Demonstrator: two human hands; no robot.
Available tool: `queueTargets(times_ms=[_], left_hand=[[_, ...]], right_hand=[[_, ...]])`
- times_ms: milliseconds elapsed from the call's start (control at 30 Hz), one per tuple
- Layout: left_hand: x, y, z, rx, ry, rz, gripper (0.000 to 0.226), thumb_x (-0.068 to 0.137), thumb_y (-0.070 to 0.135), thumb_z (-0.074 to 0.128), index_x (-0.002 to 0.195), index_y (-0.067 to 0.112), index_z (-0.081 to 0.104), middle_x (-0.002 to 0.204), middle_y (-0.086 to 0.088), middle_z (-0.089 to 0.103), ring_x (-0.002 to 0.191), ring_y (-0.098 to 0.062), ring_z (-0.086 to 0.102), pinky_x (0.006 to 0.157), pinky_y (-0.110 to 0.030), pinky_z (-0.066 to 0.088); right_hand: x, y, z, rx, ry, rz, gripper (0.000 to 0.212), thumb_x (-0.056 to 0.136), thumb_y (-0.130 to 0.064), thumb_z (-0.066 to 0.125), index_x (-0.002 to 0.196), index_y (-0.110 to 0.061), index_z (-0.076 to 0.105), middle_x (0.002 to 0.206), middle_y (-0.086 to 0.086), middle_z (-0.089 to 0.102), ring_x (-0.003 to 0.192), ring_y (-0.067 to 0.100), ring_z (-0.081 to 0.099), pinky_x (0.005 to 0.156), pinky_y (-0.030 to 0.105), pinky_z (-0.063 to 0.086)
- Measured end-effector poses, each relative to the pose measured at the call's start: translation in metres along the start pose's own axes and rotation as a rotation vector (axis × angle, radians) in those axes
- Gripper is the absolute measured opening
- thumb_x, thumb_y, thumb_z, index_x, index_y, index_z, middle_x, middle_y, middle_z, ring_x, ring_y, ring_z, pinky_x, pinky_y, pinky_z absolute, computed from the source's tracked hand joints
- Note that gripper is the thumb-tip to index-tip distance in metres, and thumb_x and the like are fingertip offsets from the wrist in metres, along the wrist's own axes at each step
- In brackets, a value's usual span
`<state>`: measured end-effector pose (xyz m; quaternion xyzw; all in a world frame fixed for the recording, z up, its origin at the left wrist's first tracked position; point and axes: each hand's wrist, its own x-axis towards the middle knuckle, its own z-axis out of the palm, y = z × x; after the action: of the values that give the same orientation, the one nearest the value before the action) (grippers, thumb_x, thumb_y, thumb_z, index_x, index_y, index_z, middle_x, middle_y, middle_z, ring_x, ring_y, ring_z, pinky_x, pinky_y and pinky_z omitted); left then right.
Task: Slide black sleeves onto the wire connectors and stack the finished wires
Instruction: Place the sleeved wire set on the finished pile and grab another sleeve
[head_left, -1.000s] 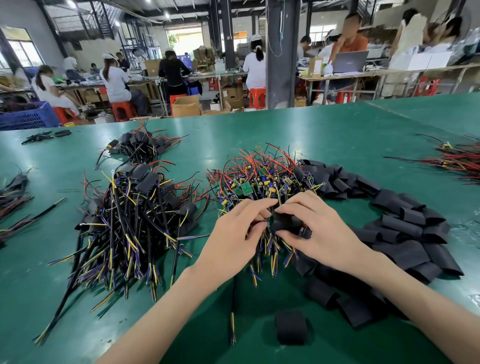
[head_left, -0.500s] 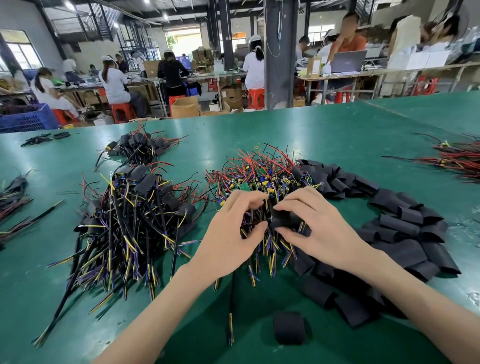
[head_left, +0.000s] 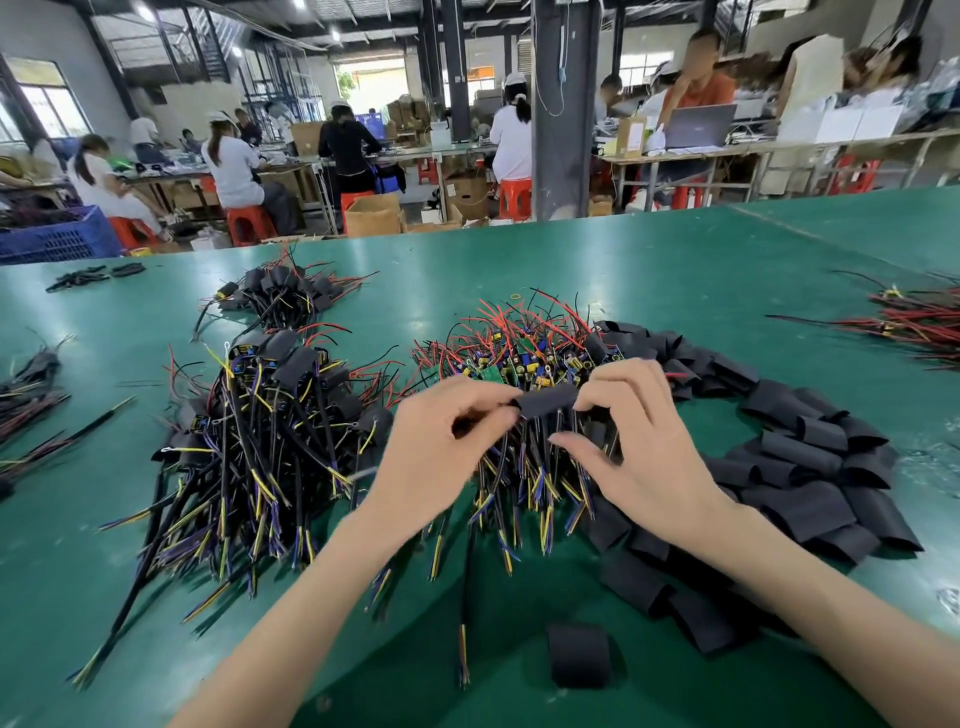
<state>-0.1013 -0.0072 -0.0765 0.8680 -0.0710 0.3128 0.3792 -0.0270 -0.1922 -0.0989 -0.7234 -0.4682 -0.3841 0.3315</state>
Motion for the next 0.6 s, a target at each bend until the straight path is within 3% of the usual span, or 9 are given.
queueTargets(times_ms=[100, 167, 267, 333, 467, 533, 600], left_hand=[[0.008, -0.011, -0.015, 0.271, 0.247, 0.108, 0.019, 0.082, 0.004, 0.069, 0.099, 0.012, 0.073, 0.077, 0.001, 0.063, 0.07, -0.004, 0.051, 0.069, -0.01, 0.038], [0.013, -0.025, -0.027, 0.453, 0.343, 0.085, 0.017, 0.085, 0.003, 0.066, 0.101, 0.004, 0.071, 0.082, -0.011, 0.065, 0.077, -0.021, 0.06, 0.073, -0.027, 0.047], [0.014, -0.05, -0.04, 0.858, 0.268, -0.118, 0.017, 0.087, 0.008, 0.061, 0.102, 0.007, 0.067, 0.091, -0.015, 0.066, 0.086, -0.036, 0.059, 0.078, -0.043, 0.044], [0.01, -0.06, -0.043, 1.055, 0.139, -0.335, 0.018, 0.088, 0.014, 0.057, 0.102, 0.013, 0.067, 0.094, -0.011, 0.067, 0.092, -0.035, 0.054, 0.082, -0.041, 0.037], [0.006, -0.066, -0.037, 1.228, -0.021, -0.506, 0.025, 0.089, 0.02, 0.052, 0.11, 0.024, 0.065, 0.105, -0.005, 0.064, 0.104, -0.03, 0.048, 0.088, -0.038, 0.03], [0.006, -0.064, -0.032, 1.274, -0.023, -0.533, 0.026, 0.086, 0.02, 0.054, 0.109, 0.025, 0.067, 0.111, -0.007, 0.057, 0.106, -0.034, 0.044, 0.089, -0.04, 0.029], [0.004, -0.064, -0.028, 1.271, 0.013, -0.542, 0.024, 0.083, 0.023, 0.059, 0.105, 0.021, 0.069, 0.119, -0.008, 0.05, 0.109, -0.039, 0.04, 0.089, -0.042, 0.025]], right_hand=[[0.007, -0.004, -0.011, 0.102, -0.111, 0.059, 0.022, 0.075, -0.011, 0.075, 0.082, -0.008, 0.055, 0.088, 0.0, 0.049, 0.086, 0.015, 0.043, 0.082, 0.023, 0.034], [0.011, -0.009, -0.022, 0.362, -0.437, 0.181, 0.023, 0.073, -0.021, 0.079, 0.078, -0.014, 0.057, 0.08, -0.009, 0.053, 0.076, 0.008, 0.048, 0.072, 0.021, 0.039], [0.009, -0.024, -0.032, 0.537, -1.048, 0.339, 0.041, 0.063, -0.043, 0.084, 0.09, -0.027, 0.057, 0.085, -0.013, 0.057, 0.07, 0.005, 0.053, 0.065, 0.023, 0.047], [0.002, -0.034, -0.027, 0.428, -1.227, 0.224, 0.052, 0.06, -0.051, 0.082, 0.099, -0.033, 0.052, 0.092, -0.016, 0.053, 0.076, 0.004, 0.052, 0.069, 0.021, 0.046], [-0.003, -0.046, -0.021, 0.366, -1.262, 0.122, 0.045, 0.07, -0.049, 0.077, 0.104, -0.031, 0.054, 0.097, -0.014, 0.048, 0.082, 0.002, 0.046, 0.073, 0.021, 0.044], [-0.001, -0.043, -0.022, 0.362, -1.221, 0.107, 0.034, 0.075, -0.039, 0.075, 0.103, -0.025, 0.06, 0.095, -0.011, 0.051, 0.082, 0.003, 0.048, 0.075, 0.021, 0.044], [0.0, -0.038, -0.022, 0.372, -1.172, 0.118, 0.028, 0.078, -0.031, 0.073, 0.103, -0.022, 0.064, 0.091, -0.013, 0.05, 0.08, -0.003, 0.047, 0.073, 0.011, 0.038]])
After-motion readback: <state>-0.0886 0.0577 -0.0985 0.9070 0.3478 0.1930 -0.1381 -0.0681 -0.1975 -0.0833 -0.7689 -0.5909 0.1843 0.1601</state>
